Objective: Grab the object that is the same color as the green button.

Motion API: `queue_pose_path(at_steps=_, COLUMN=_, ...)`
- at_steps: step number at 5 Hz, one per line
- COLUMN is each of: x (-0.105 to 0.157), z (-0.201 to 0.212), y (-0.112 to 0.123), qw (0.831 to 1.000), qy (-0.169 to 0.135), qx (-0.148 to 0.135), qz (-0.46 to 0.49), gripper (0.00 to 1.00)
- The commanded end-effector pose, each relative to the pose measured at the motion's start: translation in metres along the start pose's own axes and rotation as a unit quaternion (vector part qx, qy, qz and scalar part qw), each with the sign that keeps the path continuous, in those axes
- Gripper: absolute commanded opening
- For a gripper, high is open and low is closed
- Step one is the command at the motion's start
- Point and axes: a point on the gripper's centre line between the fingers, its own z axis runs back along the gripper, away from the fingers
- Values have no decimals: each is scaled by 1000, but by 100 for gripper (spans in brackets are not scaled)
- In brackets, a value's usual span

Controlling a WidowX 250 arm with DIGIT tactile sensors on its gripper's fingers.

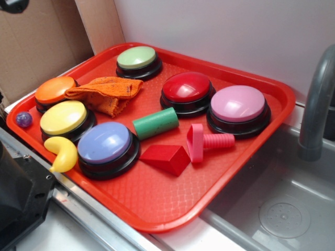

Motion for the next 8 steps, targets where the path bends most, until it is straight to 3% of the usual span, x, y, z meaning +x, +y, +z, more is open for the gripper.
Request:
queue_pose_path(at_steps=1, x=0, z=0, y=0, qw=1000, qy=0, qx=0, qz=0, gripper=100)
queue_pose_path(at_steps=2, x=23, z=-16, y=1, qw=999, qy=-10, qx=8, qz=-39, gripper=100)
queue_pose_path(at_steps=4, x=74, z=-62, y=-11, qw=985, qy=-80, qx=29, qz=-150, gripper=100)
queue_pose_path(at_steps=5, x=88, z=-94, y=-15, qw=981, qy=-93, qx=42, qz=-165, gripper=100)
queue_pose_path(at_steps=6, x=95, z=-124, y=-16, qw=979, qy=-86, qx=67, qz=-173, gripper=100)
queue_pose_path(at_steps=7, x=100, z=-151, y=-17, qw=976, qy=-102, qx=51, qz=-186, gripper=100)
queue_pose_path(at_steps=8, x=102, z=-187, y=-17, qw=978, qy=-80, qx=44, qz=-187, gripper=100)
